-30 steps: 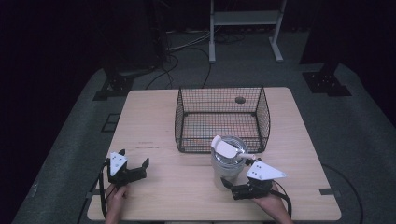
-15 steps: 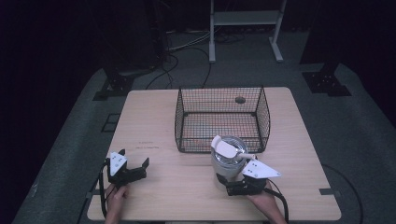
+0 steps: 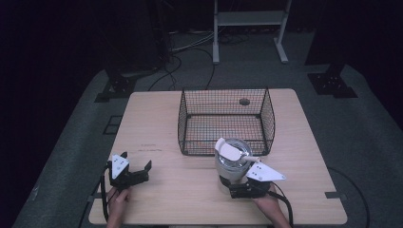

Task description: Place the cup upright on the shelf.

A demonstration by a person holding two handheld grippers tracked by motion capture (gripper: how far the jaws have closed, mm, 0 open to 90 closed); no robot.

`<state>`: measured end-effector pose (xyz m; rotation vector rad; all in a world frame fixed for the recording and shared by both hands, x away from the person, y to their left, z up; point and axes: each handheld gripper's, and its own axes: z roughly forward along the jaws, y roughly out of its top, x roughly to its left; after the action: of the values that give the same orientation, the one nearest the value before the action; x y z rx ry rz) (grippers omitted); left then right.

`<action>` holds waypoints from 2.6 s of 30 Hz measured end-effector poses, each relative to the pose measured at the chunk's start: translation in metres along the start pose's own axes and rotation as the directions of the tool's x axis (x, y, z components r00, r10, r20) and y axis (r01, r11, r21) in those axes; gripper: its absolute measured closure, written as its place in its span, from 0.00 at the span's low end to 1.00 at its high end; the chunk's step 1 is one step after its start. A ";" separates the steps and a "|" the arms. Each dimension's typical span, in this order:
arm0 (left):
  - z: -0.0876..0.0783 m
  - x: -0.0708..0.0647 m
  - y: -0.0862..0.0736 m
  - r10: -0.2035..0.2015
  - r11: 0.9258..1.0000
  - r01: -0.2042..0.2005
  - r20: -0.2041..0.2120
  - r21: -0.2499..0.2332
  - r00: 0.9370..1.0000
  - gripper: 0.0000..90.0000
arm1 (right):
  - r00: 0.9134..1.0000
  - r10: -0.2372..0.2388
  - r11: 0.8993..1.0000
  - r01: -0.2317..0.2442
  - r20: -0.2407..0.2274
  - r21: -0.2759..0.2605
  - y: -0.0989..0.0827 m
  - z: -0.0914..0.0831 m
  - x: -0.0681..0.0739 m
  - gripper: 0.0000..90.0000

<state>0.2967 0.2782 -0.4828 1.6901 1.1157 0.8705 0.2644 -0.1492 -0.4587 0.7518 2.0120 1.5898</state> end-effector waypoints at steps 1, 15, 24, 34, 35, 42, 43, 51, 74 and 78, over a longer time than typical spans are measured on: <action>0.000 0.000 0.000 0.000 1.000 0.000 0.000 0.000 1.000 0.00 | 1.000 -0.001 1.000 0.001 -0.004 0.000 0.000 0.000 0.000 0.09; 0.000 0.000 0.000 -0.001 1.000 0.001 0.001 -0.002 1.000 0.00 | 0.997 0.060 0.997 -0.062 -0.056 -0.036 0.018 -0.003 -0.007 0.09; 0.000 0.000 0.000 -0.006 1.000 0.006 0.002 -0.003 1.000 0.00 | 0.997 0.029 0.998 -0.032 -0.069 -0.048 0.046 -0.006 -0.015 0.09; -0.001 0.000 0.000 -0.011 1.000 0.011 0.002 -0.001 1.000 0.00 | 0.997 0.012 0.998 -0.016 -0.080 -0.058 0.080 -0.003 -0.025 0.09; -0.001 0.000 0.000 -0.011 1.000 0.011 0.002 -0.001 1.000 0.00 | 0.997 0.012 0.998 -0.016 -0.080 -0.058 0.080 -0.003 -0.025 0.09; -0.001 0.001 0.000 -0.009 1.000 0.009 0.000 0.000 1.000 0.00 | 0.995 -0.018 0.998 0.013 -0.094 -0.056 0.105 0.010 -0.033 0.09; -0.001 0.001 0.000 -0.010 1.000 0.010 0.000 0.000 1.000 0.00 | 0.995 -0.026 0.998 0.021 -0.093 -0.055 0.108 0.012 -0.034 0.09; -0.001 0.001 0.000 -0.008 1.000 0.008 0.002 -0.002 1.000 0.00 | 0.993 -0.022 0.998 0.016 -0.112 -0.056 0.124 0.025 -0.040 0.09; -0.001 0.002 0.000 -0.008 1.000 0.008 0.003 -0.012 1.000 0.00 | 0.995 -0.047 0.998 0.044 -0.085 -0.042 0.160 0.064 -0.063 0.09; -0.001 0.001 0.000 -0.002 1.000 0.002 0.005 -0.010 1.000 0.00 | 0.996 -0.043 0.998 0.040 -0.083 -0.046 0.162 0.070 -0.066 0.09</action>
<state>0.2962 0.2792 -0.4827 1.6815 1.1075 0.8688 0.3812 -0.1137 -0.3145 0.6321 2.0310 1.6617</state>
